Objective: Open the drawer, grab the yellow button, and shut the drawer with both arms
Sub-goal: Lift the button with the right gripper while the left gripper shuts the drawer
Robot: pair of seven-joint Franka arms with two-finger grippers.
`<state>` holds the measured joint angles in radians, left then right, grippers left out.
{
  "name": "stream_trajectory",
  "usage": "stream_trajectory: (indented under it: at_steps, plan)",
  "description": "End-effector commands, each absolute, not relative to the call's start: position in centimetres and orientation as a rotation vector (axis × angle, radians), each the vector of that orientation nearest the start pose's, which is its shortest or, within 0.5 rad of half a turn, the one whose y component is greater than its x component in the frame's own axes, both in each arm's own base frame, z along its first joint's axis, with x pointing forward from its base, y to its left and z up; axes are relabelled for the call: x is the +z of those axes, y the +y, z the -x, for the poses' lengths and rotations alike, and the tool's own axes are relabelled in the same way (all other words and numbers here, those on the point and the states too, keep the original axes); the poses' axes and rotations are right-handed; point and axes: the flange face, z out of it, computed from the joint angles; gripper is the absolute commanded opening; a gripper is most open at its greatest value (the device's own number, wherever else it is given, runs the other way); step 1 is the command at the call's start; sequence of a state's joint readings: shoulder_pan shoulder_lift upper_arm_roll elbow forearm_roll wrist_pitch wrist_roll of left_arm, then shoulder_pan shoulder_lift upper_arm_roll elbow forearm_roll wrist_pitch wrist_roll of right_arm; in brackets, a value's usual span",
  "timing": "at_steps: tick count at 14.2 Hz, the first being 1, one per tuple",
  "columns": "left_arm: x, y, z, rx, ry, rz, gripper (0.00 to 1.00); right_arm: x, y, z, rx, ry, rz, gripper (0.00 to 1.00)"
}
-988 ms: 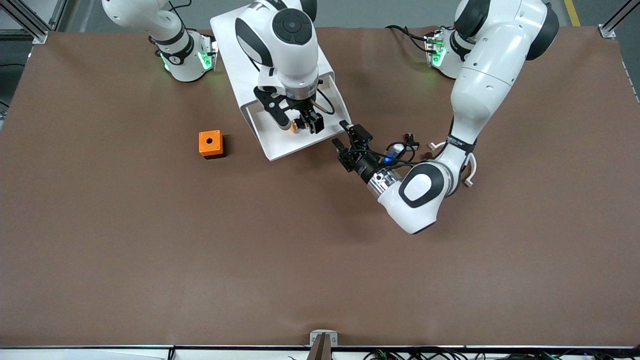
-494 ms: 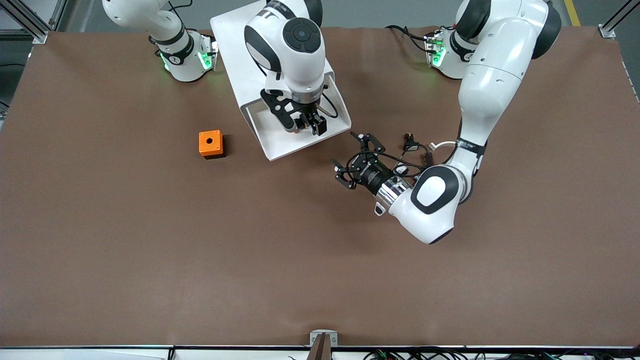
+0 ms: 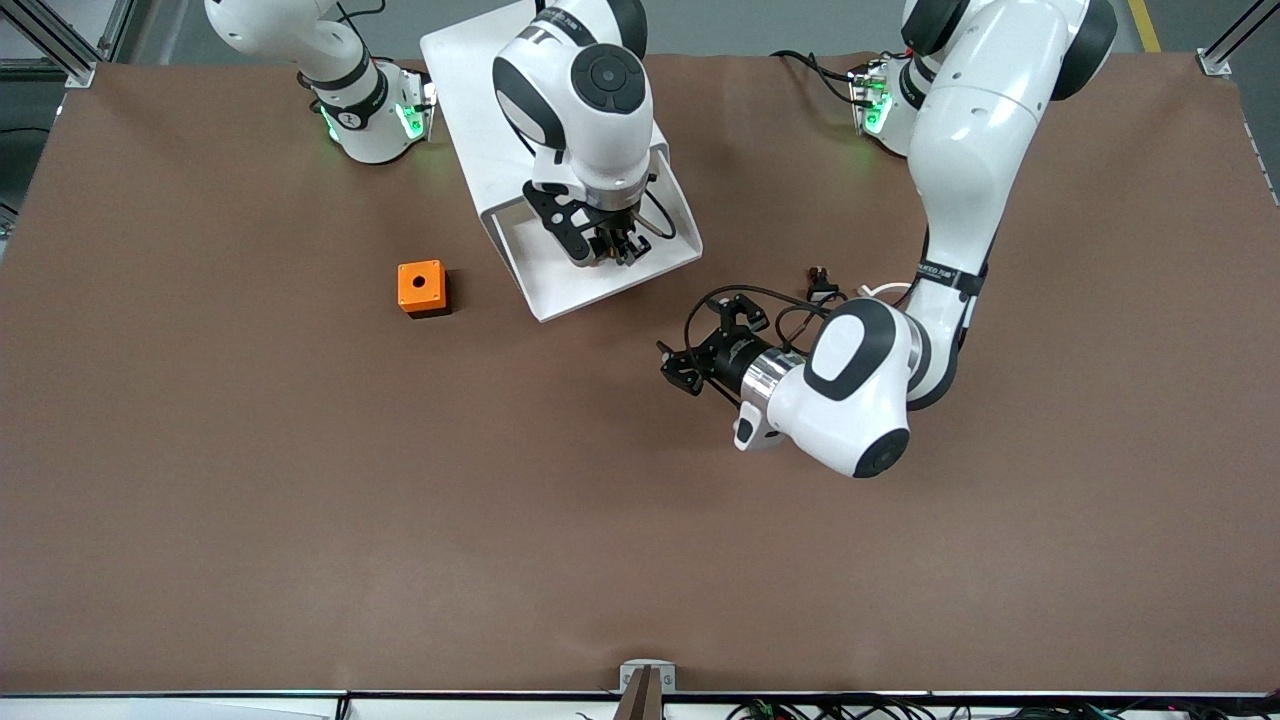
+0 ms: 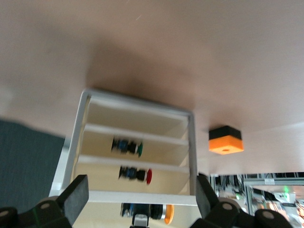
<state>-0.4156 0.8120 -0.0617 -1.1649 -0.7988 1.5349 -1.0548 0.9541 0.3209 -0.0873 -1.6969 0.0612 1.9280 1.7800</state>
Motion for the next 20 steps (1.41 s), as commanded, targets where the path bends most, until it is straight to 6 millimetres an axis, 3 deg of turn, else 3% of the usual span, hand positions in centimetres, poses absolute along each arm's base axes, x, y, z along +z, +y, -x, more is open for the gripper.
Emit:
stream_trajectory:
  at_steps: [1,4,5,8,9,11,14,20]
  plan:
    - [34.7,-38.8,-61.5,1.243,-1.072,3.069,0.99,41.1,49.1,-40.8,0.074,1.466,2.856,0.01]
    - [38.2,-39.0,-61.6,0.968,-0.997,3.184,0.99,44.3,47.8,-43.2,0.082,1.454,2.835,0.0]
    - [38.2,-39.4,-61.3,0.899,-0.962,3.189,0.99,45.5,46.8,-44.3,0.102,1.419,2.856,0.0]
    - [39.3,-40.2,-60.8,0.714,-0.884,3.196,0.99,48.3,41.2,-48.9,0.174,1.253,2.928,0.0]
    - [39.3,-40.7,-60.7,0.625,-0.859,3.198,0.99,49.0,38.5,-50.4,0.184,1.189,2.95,0.0]
    - [39.2,-42.2,-59.8,0.46,-0.776,3.173,0.99,48.5,32.2,-54.0,0.236,1.037,3.016,0.0]
    - [39.6,-42.9,-59.4,0.403,-0.795,3.168,1.0,46.8,21.8,-58.3,0.305,0.84,3.06,0.0]
    - [39.9,-45.6,-57.2,0.276,-0.682,3.167,1.0,44.3,4.2,-63.1,0.213,0.449,3.099,0.0]
